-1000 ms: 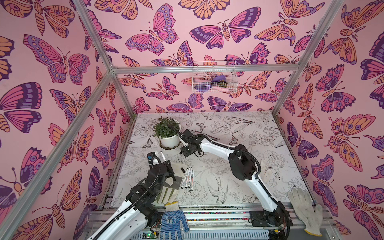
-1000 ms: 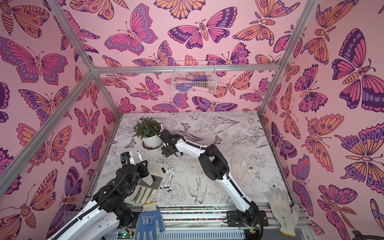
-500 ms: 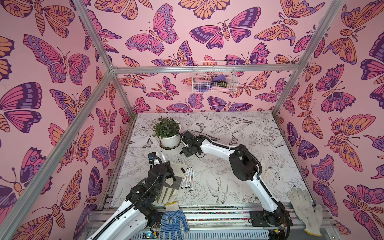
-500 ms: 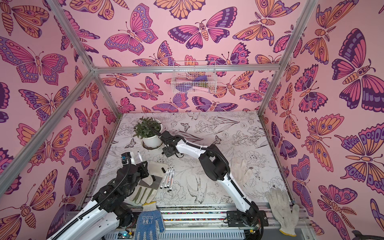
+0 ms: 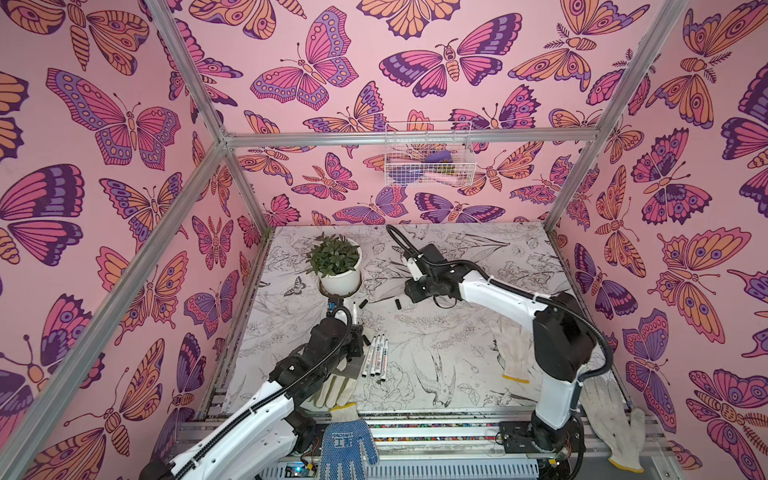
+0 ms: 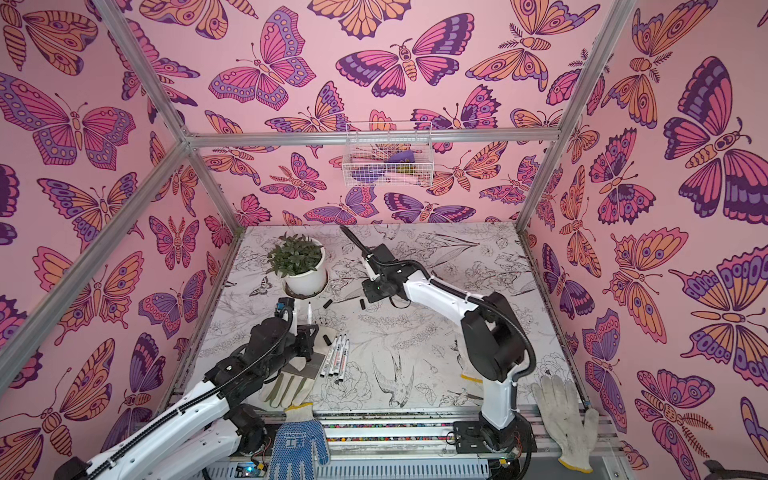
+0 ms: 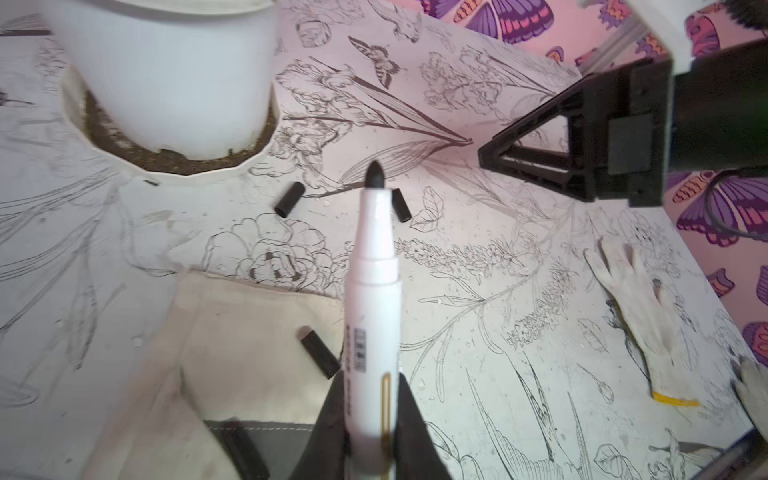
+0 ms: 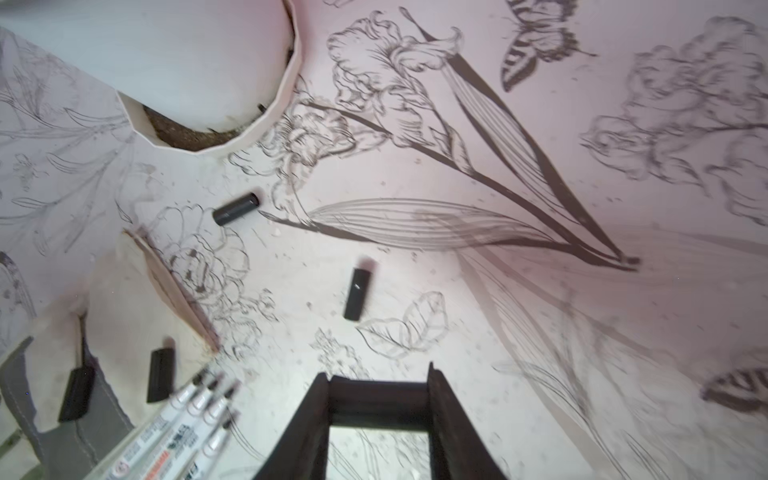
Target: Insert the pens into the pen caps
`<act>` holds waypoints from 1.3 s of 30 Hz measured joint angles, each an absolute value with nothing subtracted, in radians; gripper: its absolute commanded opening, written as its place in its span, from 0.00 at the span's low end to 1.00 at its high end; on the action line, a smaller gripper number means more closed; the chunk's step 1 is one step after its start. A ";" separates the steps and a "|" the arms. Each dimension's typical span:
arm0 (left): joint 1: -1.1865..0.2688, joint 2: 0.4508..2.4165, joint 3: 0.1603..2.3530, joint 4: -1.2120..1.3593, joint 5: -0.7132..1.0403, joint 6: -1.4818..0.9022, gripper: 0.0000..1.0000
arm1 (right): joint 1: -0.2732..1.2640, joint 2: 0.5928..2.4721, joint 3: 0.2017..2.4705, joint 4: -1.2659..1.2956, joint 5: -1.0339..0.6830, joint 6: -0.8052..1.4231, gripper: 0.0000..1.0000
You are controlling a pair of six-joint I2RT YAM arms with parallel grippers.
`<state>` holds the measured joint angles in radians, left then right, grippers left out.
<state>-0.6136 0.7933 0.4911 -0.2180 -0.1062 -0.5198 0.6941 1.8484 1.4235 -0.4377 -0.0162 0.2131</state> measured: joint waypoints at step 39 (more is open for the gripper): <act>-0.636 1.024 0.591 -0.023 -0.023 -0.464 0.00 | 0.528 1.802 1.196 -0.702 -0.288 0.288 0.54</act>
<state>-0.6361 1.0237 0.5907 -0.0227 -0.0235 -0.4644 0.5282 1.8023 1.1957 -0.7017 -0.2878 0.2882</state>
